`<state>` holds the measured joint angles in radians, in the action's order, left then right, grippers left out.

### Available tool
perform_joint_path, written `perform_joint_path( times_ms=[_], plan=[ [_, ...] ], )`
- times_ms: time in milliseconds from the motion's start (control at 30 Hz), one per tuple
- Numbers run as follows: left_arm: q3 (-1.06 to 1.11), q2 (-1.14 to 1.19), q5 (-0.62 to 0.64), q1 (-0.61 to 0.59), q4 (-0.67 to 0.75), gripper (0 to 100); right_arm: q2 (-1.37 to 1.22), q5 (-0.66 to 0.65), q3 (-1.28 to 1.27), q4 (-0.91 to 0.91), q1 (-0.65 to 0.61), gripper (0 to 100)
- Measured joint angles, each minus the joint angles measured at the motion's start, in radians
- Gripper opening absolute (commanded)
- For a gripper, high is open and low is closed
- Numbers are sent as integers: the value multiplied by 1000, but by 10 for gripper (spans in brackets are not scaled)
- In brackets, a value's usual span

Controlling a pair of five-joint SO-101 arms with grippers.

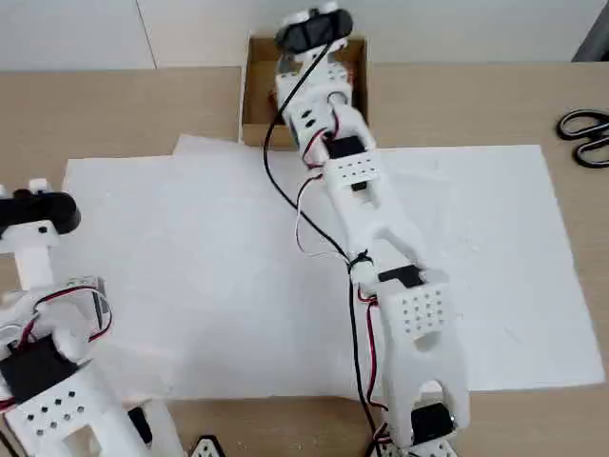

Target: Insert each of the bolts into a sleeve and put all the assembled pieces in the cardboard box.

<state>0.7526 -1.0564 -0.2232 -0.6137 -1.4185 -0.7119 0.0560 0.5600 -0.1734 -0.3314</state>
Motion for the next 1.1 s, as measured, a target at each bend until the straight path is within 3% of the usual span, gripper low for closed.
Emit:
perform_joint_path(
  times_ms=[167,333,433,733,867,1100],
  plan=[
    [-138,-2,2,28,-57,148,216,0,2,-241,23,156],
    [-307,-2,11,164,-212,148,486,-2,3,-605,14,157],
    [-430,-2,80,241,-293,148,646,-2,12,-842,15,157],
    [-591,-238,157,305,-316,149,1083,-2,21,-1444,9,157],
    [-548,-422,157,305,-316,151,1293,-2,-58,-1494,9,157],
    [-302,-652,157,305,-295,151,1648,-2,-537,-1465,11,157]
  ],
)
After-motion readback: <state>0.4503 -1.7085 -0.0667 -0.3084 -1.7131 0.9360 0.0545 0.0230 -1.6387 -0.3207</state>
